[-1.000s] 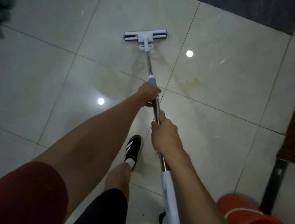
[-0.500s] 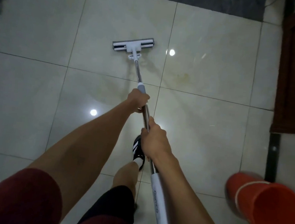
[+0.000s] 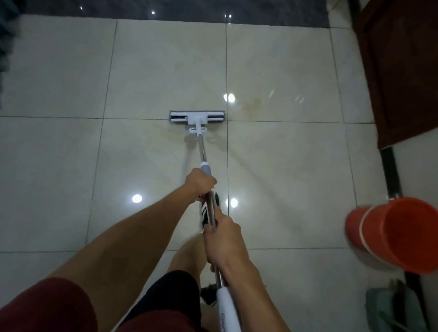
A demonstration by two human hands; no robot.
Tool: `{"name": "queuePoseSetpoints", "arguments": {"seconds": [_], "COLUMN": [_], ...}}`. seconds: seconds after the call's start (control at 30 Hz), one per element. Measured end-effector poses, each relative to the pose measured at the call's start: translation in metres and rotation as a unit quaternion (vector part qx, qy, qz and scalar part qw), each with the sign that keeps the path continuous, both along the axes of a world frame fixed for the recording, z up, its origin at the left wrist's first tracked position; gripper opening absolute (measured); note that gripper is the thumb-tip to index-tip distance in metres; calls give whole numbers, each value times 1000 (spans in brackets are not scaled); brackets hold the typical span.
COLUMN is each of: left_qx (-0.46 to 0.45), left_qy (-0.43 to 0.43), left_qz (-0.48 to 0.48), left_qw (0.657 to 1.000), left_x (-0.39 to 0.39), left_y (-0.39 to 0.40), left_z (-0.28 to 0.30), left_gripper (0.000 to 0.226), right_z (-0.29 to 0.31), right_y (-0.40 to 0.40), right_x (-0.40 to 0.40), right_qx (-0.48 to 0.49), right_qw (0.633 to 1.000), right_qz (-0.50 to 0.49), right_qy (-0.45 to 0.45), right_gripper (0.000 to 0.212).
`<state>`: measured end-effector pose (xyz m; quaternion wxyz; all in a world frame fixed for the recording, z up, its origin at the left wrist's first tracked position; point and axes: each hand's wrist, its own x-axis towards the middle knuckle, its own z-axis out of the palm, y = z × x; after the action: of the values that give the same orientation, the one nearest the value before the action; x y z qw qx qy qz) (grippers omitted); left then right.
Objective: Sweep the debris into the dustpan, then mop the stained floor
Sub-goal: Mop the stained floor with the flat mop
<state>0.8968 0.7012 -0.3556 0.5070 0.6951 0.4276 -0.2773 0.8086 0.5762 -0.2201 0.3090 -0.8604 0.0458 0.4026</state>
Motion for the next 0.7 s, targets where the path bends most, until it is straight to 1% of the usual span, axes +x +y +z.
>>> {"name": "queuePoseSetpoints", "arguments": {"seconds": [0.1,0.27,0.37,0.53,0.7], "left_qx": [-4,-19,-24,-40,-37], "left_qy": [0,2,0,-1,-4], "left_qz": [-20,-61,-86,-147,-217], "left_qw": [1000,998,996,988,976], "left_x": [-30,-56,-63,-68,-76], "left_y": [4,28,62,131,190], "left_z": [7,16,20,29,40], "left_gripper": [34,25,25,31,29], "right_z": [10,23,24,34,43], "right_y": [8,40,81,165,233], "right_x": [-30,-69,-82,-102,-122], "right_qx": [3,-19,-40,-35,-28], "right_qw": [999,998,996,990,979], "right_qz": [-38,-55,-79,-135,-199], "right_qy": [5,-23,-28,-24,-34], "right_gripper": [29,31,32,35,32]}}
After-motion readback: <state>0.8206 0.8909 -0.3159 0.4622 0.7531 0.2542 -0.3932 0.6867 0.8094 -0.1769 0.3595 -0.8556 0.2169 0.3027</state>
